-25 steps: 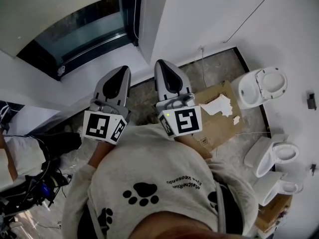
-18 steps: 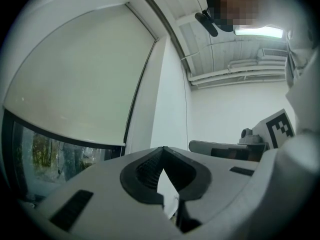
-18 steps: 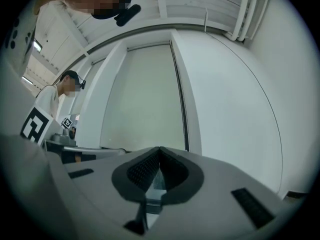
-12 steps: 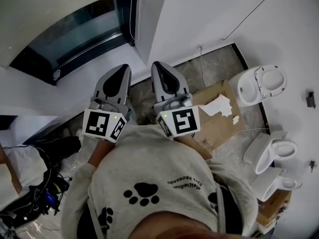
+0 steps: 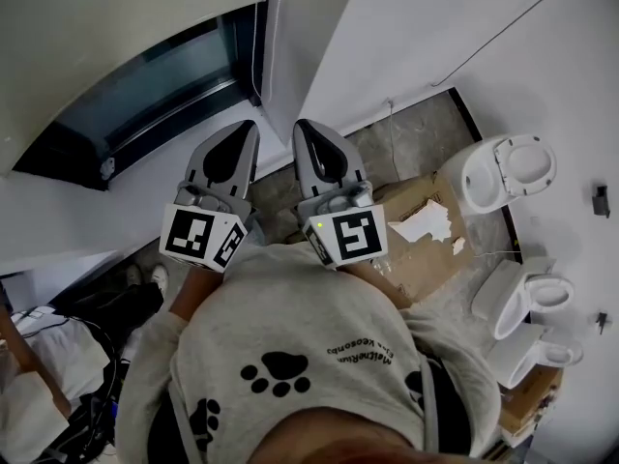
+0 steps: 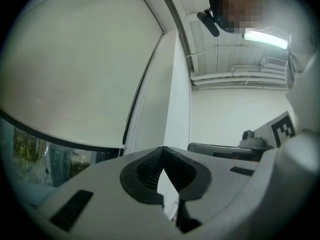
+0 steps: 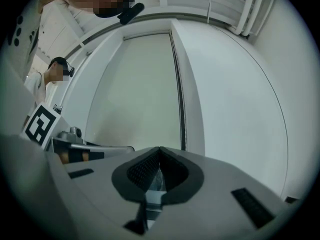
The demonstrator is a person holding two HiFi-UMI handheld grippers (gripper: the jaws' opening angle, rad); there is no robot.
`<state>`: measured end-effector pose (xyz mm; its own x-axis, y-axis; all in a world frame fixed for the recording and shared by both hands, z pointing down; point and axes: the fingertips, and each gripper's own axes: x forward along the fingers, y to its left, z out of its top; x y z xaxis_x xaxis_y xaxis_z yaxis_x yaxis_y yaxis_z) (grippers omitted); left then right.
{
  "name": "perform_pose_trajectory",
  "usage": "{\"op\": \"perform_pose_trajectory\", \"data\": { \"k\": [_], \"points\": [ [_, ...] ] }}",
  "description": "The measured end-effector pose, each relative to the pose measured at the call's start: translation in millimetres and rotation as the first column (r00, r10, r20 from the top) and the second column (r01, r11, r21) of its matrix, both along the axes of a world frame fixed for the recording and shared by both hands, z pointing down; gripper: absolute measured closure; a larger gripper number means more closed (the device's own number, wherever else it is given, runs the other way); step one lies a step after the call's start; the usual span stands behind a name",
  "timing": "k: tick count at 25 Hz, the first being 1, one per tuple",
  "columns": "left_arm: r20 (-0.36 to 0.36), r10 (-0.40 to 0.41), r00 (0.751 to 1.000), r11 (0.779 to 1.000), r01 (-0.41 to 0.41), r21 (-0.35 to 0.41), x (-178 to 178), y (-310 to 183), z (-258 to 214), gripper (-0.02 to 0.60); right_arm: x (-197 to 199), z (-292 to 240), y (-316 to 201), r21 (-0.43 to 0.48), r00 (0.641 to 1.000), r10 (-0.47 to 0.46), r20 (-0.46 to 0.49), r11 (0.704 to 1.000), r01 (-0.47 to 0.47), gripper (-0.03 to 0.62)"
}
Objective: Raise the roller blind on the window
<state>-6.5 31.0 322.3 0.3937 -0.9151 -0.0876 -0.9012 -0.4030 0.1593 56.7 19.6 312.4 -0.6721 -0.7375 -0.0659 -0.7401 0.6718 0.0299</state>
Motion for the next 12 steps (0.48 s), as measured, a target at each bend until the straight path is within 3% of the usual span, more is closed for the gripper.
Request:
{"op": "perform_pose_trajectory", "data": {
  "k": [12],
  "points": [
    [0.026,0.164,0.986,0.986,-0.164,-0.004,-29.1,-114.2,-9.8,0.572,-38.0,-4.3,-104.6,-0.011,0.992,0.123,0.003,0.992,-0.123,0.585]
  ]
}}
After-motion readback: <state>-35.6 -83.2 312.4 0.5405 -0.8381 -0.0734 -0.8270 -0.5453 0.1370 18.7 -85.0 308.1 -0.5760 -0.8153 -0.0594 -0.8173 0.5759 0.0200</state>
